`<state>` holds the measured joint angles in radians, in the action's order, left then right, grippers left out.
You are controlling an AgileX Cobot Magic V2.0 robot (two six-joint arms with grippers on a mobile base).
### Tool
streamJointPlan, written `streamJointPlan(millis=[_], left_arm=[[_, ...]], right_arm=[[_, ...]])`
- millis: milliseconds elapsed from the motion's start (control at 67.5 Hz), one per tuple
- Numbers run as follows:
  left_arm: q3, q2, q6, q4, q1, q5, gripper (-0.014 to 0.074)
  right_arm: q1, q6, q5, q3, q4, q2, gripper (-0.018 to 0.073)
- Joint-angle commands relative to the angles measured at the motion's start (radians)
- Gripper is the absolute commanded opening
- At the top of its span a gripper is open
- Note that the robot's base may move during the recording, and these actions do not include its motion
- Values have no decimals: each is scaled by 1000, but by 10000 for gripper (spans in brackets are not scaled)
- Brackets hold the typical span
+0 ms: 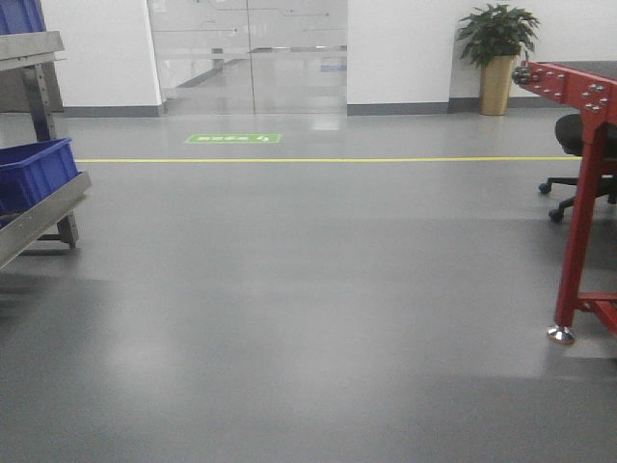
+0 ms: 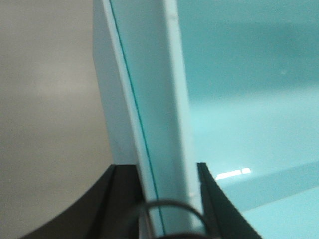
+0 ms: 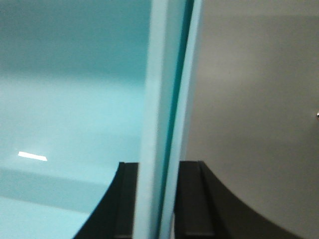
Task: Move two blue bins to right shelf middle
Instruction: 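Drive across the floor past the red table carrying the cyan bins, then turn toward the shelf rack of blue bins and approach it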
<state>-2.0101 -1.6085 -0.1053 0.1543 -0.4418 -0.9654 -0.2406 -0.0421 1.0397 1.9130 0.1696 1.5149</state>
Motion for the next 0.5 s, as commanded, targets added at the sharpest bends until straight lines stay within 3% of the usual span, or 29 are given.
streamJointPlan(millis=[0, 489], left_arm=[[-19, 16, 17, 77, -9, 75, -111], [-19, 16, 17, 77, -9, 75, -111]], right_arm=[[-2, 14, -91, 19, 36, -12, -154], [-2, 14, -91, 19, 36, -12, -154]])
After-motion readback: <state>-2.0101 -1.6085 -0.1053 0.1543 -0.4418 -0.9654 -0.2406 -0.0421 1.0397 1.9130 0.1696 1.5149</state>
